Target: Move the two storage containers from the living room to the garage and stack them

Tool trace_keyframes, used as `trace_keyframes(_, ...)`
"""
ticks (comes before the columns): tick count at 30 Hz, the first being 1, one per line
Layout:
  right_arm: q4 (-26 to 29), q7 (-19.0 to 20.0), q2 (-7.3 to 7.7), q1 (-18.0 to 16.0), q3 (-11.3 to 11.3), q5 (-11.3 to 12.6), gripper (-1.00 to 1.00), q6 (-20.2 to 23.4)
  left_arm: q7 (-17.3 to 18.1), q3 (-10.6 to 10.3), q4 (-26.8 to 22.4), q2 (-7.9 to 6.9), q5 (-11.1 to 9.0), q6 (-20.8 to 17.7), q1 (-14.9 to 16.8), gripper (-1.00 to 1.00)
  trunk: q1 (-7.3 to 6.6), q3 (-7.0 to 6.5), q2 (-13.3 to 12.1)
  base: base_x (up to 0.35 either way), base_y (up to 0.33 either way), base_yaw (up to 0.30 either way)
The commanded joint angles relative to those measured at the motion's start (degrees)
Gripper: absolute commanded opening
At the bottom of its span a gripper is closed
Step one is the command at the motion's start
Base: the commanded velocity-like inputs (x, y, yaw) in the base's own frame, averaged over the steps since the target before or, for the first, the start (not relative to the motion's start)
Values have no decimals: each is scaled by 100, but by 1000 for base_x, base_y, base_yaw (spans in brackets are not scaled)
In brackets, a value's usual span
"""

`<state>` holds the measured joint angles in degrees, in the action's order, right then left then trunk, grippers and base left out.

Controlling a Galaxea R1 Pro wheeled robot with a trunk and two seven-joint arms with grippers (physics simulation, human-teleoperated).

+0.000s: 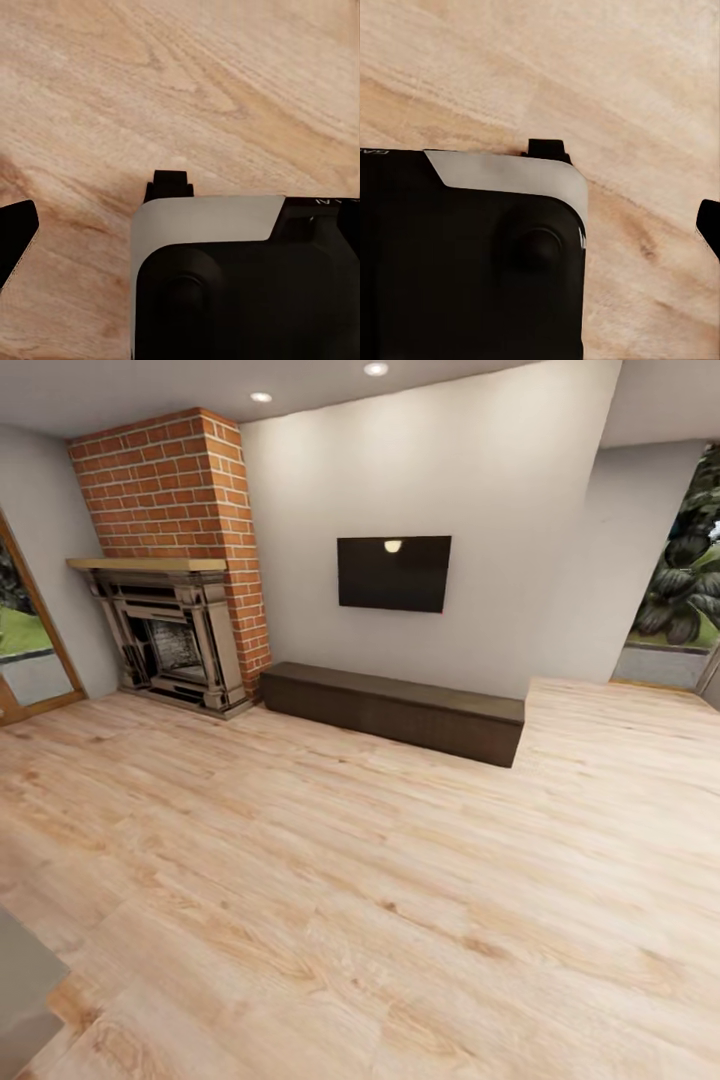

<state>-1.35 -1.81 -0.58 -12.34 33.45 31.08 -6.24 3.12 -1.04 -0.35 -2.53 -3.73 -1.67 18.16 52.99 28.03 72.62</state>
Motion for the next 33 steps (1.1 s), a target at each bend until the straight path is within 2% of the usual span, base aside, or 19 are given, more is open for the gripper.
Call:
trace_keyframes(1, -14, -7, -4, -5, 48, 47, 100, -26, 22, -11, -3, -2, -40, -18, 3, 100, 3, 5, 3, 321, 0, 9)
trace_keyframes(23, -14, -4, -20, -5, 55, 47, 100, -6, 22, -14, -1, -2, -39, -18, 2, 100, 3, 5, 3, 321, 0, 6)
trace_keyframes(33, -14, -4, -13, -7, 48, 46, 100, -25, 22, -13, -2, -2, -39, -18, 3, 100, 3, 5, 3, 321, 0, 225)
